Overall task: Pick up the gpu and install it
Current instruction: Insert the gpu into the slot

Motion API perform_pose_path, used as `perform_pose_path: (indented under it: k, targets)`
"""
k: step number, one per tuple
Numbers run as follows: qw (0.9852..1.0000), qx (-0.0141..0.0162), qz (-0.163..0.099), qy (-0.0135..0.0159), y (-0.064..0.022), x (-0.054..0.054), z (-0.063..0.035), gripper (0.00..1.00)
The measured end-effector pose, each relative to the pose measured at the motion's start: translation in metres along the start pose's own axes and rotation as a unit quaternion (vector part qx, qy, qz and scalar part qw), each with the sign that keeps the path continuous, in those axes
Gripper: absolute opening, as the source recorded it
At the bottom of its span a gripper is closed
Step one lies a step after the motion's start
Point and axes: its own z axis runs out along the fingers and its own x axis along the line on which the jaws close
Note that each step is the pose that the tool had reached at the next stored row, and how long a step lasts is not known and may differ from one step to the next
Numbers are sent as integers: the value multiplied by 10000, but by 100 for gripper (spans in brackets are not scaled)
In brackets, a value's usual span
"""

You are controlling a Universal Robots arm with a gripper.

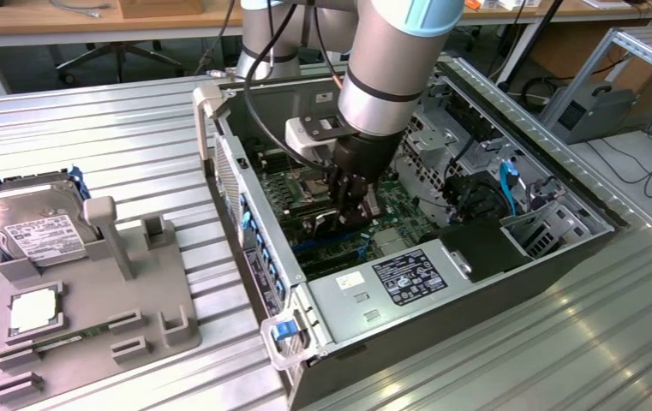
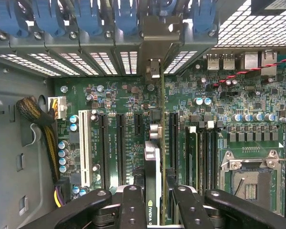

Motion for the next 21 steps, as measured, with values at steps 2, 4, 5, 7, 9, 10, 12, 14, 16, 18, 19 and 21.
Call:
perform_pose_path:
  k: [2,4,5,7,9,10,12,14,16,18,19,21]
  targets:
    - [10000,0,0,-5,0,0,0,27]
    - [10000,0,0,-17,0,-1,1,27]
    - [10000,0,0,-16,0,0,3,27]
    - [10000,0,-1,-20,0,0,6,27]
    - [10000,-1,-5,-20,0,0,7,27]
    - [10000,-1,-11,-20,0,0,7,27]
    - [10000,-1,-13,-20,0,0,7,27]
    - [10000,-1,-22,-20,0,0,8,27]
    - [10000,-1,-24,-20,0,0,9,27]
    - [10000,0,-24,-22,0,0,16,27]
    - [10000,-1,-25,-20,0,0,16,27]
    - [10000,-1,-25,-20,0,0,16,27]
